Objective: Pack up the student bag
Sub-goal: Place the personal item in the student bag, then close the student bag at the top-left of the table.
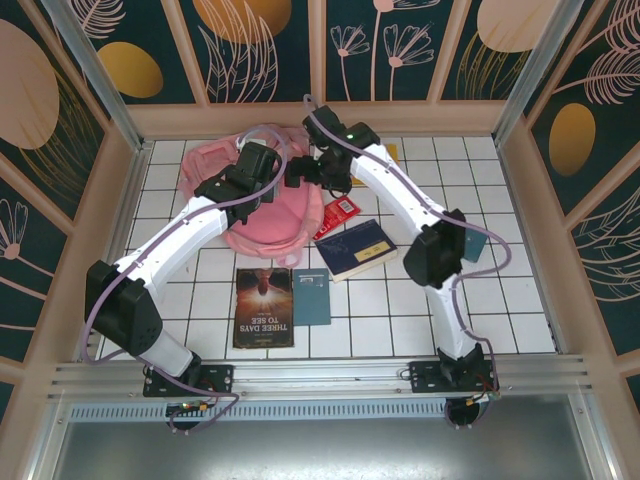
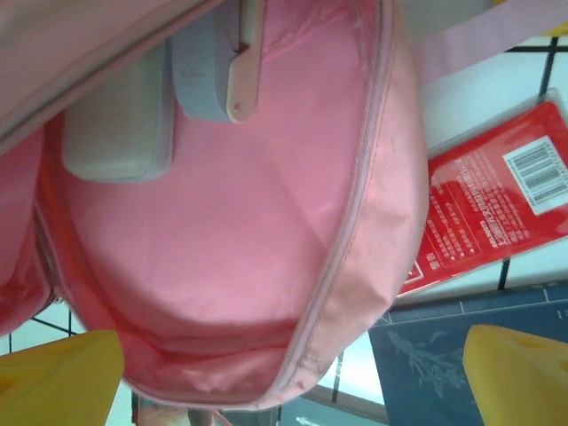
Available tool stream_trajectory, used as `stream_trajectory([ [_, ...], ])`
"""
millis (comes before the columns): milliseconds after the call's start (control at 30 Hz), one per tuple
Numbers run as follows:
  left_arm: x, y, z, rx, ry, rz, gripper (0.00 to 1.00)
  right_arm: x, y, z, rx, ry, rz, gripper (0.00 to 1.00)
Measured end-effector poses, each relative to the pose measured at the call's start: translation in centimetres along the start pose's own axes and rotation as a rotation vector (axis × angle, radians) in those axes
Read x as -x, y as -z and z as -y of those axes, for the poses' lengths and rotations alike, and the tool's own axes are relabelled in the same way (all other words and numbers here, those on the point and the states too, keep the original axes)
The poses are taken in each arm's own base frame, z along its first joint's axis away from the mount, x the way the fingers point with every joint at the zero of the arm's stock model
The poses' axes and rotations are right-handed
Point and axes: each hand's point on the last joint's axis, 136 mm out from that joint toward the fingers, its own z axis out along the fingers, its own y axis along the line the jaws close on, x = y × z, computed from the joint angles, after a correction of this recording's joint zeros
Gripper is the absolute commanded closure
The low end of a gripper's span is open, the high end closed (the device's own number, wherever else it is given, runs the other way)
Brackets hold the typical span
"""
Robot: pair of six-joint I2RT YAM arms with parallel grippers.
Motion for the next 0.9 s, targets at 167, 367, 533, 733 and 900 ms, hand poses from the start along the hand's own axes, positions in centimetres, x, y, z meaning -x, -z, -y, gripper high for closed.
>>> stream_trajectory([
  [167,-0.1,-0.1,0.1,-0.008,0.001,-0.004,1.0,-3.6,2.3,1.0,0.043,0.011,0.065,0.01],
  [367,-0.7,-0.3,0.4,-0.027,-0.004,-0.022,1.0,-6.0,2.9,2.8,0.117,0.006,0.202,0.01],
  [533,-1.4,-1.0,1.0,-0.044,-0.011,-0.042,1.0,-9.3,3.1,4.8,0.208,-0.009,0.321,0.01],
  [733,-3.0,-2.6,2.2,-0.05,-0.04,-0.089,0.97,-13.0,3.5,6.6,0.316,-0.044,0.409,0.01],
  [900,-4.2,-3.6,3.1,-0.064,-0.055,-0.126,0.87,-15.0,3.5,8.2,0.339,-0.08,0.438,0.01],
])
